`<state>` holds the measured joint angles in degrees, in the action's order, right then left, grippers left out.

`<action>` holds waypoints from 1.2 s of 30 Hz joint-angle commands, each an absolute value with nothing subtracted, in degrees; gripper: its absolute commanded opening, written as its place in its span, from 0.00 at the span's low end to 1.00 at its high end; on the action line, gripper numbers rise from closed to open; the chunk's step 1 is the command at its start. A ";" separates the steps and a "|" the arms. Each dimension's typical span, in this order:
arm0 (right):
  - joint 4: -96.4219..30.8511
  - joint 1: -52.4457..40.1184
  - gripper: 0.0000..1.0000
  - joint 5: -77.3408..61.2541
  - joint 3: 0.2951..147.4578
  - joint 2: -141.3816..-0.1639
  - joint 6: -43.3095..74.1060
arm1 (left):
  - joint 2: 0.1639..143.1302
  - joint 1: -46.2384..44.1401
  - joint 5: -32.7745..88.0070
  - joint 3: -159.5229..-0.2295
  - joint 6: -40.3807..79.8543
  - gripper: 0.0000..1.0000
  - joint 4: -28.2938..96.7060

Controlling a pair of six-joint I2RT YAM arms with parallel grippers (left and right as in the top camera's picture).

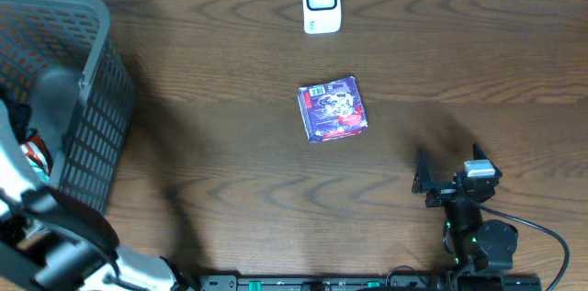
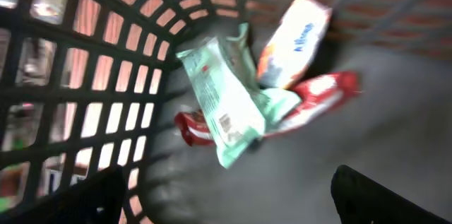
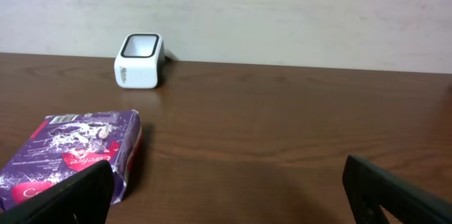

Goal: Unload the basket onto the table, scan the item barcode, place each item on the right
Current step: 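Return the left gripper to the basket and grasp the green tissue pack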

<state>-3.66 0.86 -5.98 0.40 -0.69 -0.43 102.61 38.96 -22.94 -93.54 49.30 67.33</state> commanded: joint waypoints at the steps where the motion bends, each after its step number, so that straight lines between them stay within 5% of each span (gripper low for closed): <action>1: -3.90 0.32 0.99 -6.35 0.34 -0.38 0.36 | 106.24 39.59 -27.11 -93.17 46.28 0.92 66.78; 20: -3.90 0.32 0.99 -6.35 0.34 -0.38 0.36 | 121.49 43.70 -27.03 -93.10 40.05 0.92 63.31; 22: -3.90 0.32 0.99 -6.35 0.34 -0.38 0.36 | 122.02 43.81 -26.87 -93.10 40.03 0.75 63.31; 24: -3.90 0.32 0.99 -6.35 0.34 -0.38 0.36 | 122.04 43.81 -25.98 -93.12 39.20 0.38 63.24; 28: -3.90 0.32 0.99 -6.35 0.34 -0.38 0.36 | 121.69 43.79 -26.00 -93.14 39.20 0.12 63.92; 36: -3.90 0.32 0.99 -6.35 0.34 -0.38 0.36 | 116.49 43.79 -16.58 -95.57 39.27 0.07 67.05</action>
